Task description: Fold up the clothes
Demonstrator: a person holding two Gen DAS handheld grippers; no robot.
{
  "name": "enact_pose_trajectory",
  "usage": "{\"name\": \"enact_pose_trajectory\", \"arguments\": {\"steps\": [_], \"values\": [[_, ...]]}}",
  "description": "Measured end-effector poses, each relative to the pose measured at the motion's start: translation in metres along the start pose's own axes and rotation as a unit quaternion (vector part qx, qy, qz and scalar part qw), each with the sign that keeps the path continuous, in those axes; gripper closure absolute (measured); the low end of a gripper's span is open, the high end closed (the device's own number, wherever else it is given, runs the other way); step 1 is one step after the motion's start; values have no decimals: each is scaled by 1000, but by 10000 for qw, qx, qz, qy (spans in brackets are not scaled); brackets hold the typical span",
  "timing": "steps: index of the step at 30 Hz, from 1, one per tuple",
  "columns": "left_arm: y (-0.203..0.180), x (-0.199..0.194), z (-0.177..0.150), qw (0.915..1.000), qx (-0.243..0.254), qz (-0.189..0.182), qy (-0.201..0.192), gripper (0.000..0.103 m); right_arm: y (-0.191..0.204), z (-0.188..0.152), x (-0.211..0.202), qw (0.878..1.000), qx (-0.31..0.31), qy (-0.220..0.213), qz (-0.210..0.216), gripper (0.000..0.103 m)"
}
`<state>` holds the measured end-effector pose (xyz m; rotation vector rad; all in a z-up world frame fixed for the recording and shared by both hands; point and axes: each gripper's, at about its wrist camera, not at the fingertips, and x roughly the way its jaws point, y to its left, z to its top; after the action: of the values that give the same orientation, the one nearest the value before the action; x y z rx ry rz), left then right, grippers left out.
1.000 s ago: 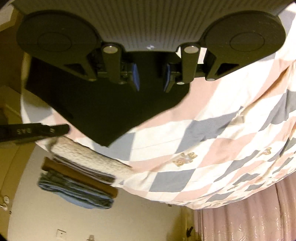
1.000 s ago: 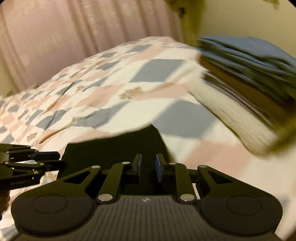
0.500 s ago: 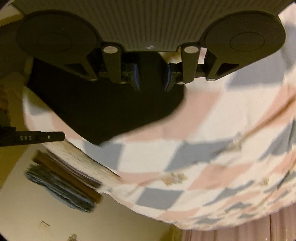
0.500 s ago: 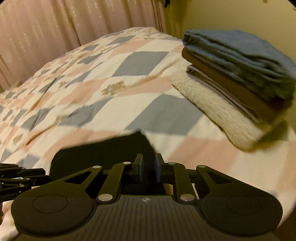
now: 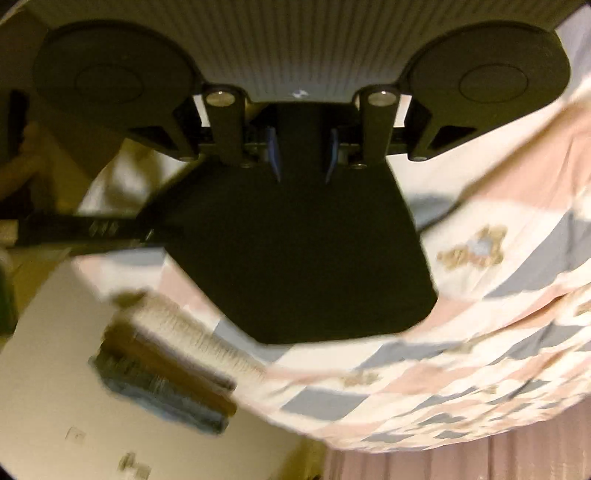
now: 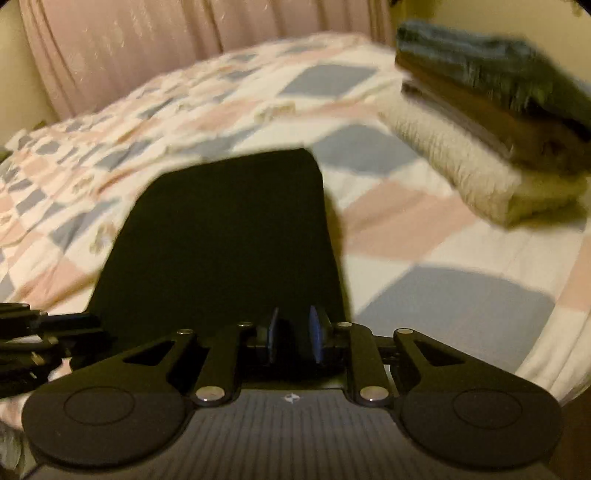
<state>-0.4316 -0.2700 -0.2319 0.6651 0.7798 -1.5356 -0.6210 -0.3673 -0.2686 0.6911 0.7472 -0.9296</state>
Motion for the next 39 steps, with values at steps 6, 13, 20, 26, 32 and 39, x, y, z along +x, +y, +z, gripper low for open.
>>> {"name": "enact_pose_trajectory", "arguments": {"steps": [6, 13, 20, 26, 32, 39], "values": [[-41, -14, 12, 9942, -282, 937, 456, 82, -7, 20, -51, 9979, 341, 176, 525, 70], [-84, -122, 44, 9873, -755, 1375, 257, 62, 4, 15, -153, 9968, 452, 156, 644, 50], [-105, -186, 49, 9775, -1197, 1737, 68, 54, 4, 0, -199, 9970, 419, 222, 606, 36], [-129, -235, 48, 9749, -1272, 1809, -257, 39, 10, -4, -239, 9972, 132, -30, 732, 26], [-147, -260, 47, 9730, -1136, 1957, -445, 28, 14, -6, -259, 9974, -9, -67, 714, 20], [-153, -252, 35, 9721, -1202, 1995, -286, 26, 11, -14, -258, 9983, -168, 113, 540, 15]]}}
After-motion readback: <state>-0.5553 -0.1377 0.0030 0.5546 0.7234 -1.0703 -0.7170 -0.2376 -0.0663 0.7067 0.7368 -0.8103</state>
